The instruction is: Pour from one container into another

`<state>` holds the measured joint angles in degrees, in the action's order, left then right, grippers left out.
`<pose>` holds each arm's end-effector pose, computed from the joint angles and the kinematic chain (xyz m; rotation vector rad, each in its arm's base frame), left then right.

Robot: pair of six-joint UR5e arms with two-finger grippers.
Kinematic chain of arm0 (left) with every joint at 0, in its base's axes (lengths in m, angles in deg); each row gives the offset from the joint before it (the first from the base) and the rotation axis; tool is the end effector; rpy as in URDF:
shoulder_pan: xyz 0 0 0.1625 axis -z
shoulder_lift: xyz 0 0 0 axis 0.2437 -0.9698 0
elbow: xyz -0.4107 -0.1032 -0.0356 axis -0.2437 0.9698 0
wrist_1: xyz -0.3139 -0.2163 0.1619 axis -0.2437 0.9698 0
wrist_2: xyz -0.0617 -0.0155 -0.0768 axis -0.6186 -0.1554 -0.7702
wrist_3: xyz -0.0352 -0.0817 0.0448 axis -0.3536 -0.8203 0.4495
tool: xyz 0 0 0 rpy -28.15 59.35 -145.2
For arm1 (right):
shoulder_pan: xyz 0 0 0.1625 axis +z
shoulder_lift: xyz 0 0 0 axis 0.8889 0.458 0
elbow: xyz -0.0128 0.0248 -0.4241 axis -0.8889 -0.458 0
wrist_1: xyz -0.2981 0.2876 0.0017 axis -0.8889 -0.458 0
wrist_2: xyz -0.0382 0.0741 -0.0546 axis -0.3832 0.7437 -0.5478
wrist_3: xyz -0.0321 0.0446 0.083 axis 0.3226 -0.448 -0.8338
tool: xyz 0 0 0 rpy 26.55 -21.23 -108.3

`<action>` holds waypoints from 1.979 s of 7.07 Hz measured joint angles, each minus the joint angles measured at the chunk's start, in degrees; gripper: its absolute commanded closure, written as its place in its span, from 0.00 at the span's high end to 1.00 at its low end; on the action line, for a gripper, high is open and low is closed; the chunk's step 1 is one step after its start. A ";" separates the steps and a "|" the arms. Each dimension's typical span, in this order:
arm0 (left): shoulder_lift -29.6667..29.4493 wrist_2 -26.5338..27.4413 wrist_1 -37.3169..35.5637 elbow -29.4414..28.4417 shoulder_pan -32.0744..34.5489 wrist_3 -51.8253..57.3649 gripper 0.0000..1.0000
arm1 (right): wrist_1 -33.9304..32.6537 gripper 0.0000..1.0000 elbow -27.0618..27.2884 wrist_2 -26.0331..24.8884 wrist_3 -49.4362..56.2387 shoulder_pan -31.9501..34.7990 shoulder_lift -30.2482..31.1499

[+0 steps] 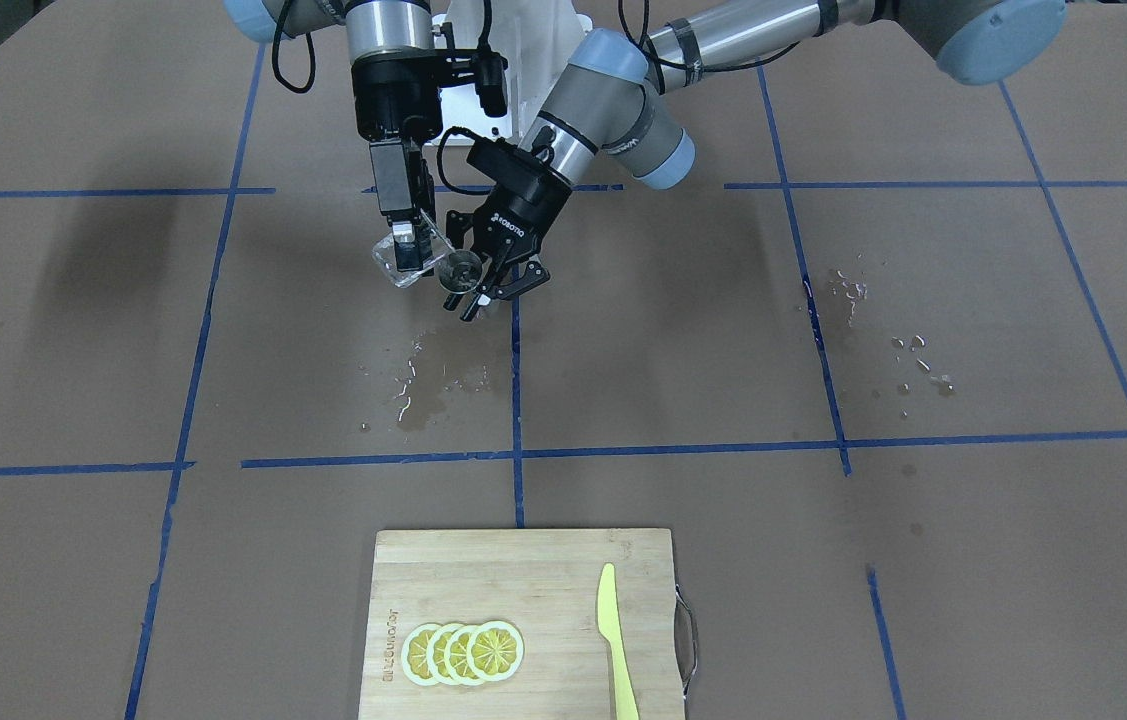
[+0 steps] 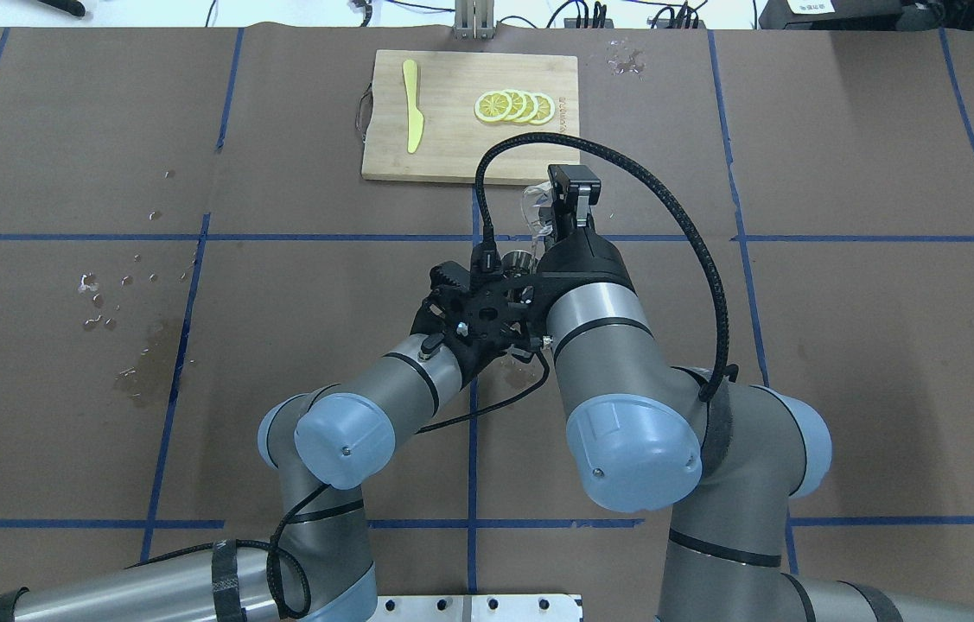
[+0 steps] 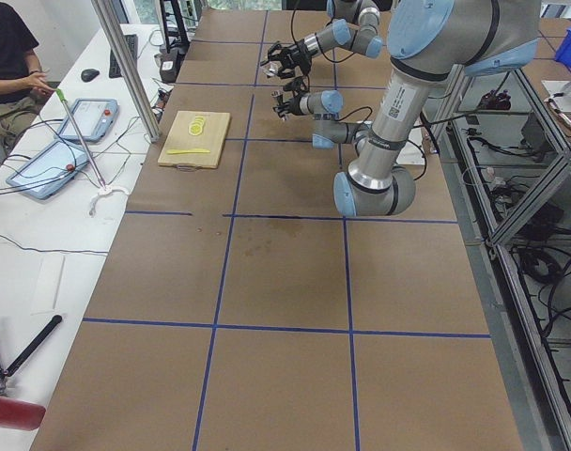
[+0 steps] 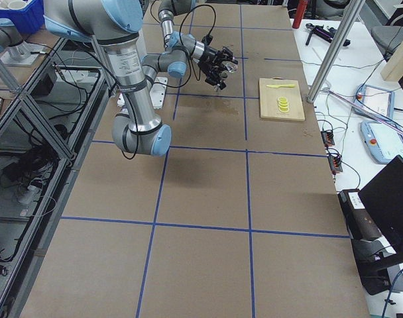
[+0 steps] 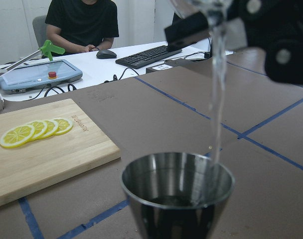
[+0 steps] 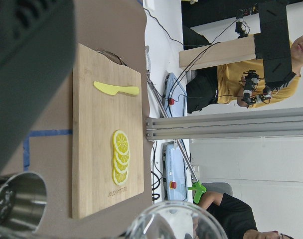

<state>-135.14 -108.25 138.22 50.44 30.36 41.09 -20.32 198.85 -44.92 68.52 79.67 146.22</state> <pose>0.6201 -0.3660 0.1857 1.2204 1.0753 0.1546 -0.4672 -0.3608 0.1559 1.3354 0.2199 -0.8959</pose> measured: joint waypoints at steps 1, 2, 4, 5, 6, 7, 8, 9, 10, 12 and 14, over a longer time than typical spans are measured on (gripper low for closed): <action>0.00 0.01 0.00 0.00 0.00 0.00 0.00 | -0.61 0.00 -0.09 -0.83 0.11 -0.24 -0.15; 0.00 0.01 0.00 -0.03 0.00 0.00 0.00 | -1.31 0.00 -0.23 -2.02 0.14 -0.83 -0.40; 0.00 0.05 0.00 -0.43 0.00 0.00 0.00 | -2.62 0.00 -0.48 -3.64 0.10 -1.90 -2.13; 0.00 0.06 0.00 -0.49 0.00 0.00 0.00 | -2.73 0.00 -0.48 -3.80 -0.22 -2.02 -2.64; 0.00 0.06 0.00 -0.54 0.00 0.00 0.00 | -2.57 0.00 -0.37 -3.85 -0.89 -2.03 -2.85; 0.00 0.06 0.00 -0.56 0.00 0.00 0.00 | -2.42 0.00 -0.23 -3.85 -2.21 -1.99 -2.89; 0.00 0.08 0.02 -0.55 0.00 0.00 0.00 | -2.32 0.00 -0.18 -3.82 -4.73 -1.74 -2.90; 0.00 0.12 0.06 -0.54 0.00 0.00 0.00 | -1.88 0.00 -0.15 -3.78 -8.02 -1.25 -2.91; 0.00 0.14 0.08 -0.53 0.00 0.00 0.00 | -1.10 0.00 -0.14 -3.75 -12.51 -0.65 -2.86; 0.05 0.21 0.11 -0.34 0.13 -0.06 0.00 | 0.02 0.00 -0.04 -3.74 -22.72 0.79 -2.45; 0.35 0.23 1.22 0.71 0.69 -0.21 0.00 | 3.81 0.00 1.19 -3.72 -33.20 2.42 0.29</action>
<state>-134.78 -108.01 139.43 51.15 31.05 40.88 -16.51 200.04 -48.65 35.32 82.10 146.51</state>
